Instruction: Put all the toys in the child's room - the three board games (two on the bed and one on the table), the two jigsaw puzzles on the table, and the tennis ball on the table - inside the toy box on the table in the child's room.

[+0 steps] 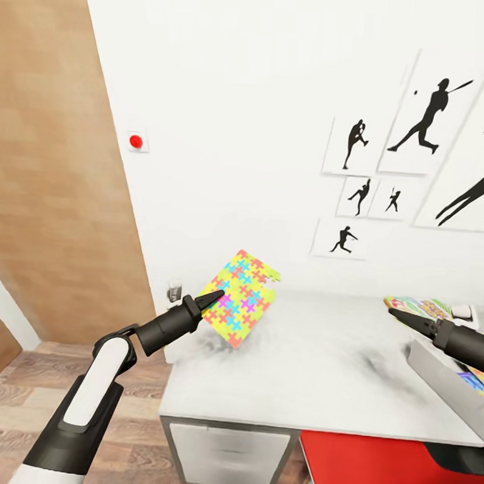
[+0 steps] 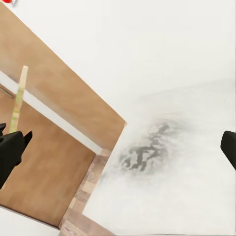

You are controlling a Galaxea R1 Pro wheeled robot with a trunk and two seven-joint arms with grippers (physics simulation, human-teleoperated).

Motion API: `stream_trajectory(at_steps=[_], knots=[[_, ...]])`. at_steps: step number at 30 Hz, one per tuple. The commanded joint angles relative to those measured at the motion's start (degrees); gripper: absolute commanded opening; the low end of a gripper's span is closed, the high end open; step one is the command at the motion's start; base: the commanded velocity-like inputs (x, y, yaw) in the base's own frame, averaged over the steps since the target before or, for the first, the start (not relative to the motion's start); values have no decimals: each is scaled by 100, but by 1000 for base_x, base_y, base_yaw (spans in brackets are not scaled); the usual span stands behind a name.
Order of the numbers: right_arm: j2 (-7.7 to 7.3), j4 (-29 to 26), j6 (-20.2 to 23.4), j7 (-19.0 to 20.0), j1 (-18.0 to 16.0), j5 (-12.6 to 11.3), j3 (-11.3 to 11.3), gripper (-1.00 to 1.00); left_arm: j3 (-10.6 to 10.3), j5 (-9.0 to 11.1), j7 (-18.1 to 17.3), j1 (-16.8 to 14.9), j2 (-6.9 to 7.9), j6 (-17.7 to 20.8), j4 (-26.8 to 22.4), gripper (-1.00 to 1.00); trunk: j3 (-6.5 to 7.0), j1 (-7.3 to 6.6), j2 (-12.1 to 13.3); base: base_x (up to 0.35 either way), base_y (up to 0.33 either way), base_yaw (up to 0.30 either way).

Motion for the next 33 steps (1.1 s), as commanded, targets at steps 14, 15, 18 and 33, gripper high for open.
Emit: stream_trajectory(at_steps=[14, 15, 18, 33], knots=[[-1, 1, 28, 46, -8, 29, -98, 100, 3, -14, -12, -6, -3, 23, -36, -100, -9, 3, -12, -6, -3, -270], [-1, 1, 28, 58, -8, 29, -135, 100, 2, -15, -10, -4, -1, 23, -73, -100, -7, 3, -12, 18, -49, -281], [0, 1, 28, 249, 4, 29, -284, 100, 0, -20, -1, 24, 5, 16, -308, -100, -3, 3, -12, 59, -165, -191], [0, 1, 28, 312, 9, 29, -309, 100, -6, -21, 4, 39, 3, 11, -370, -100, -1, 3, -12, 25, -243, -22]])
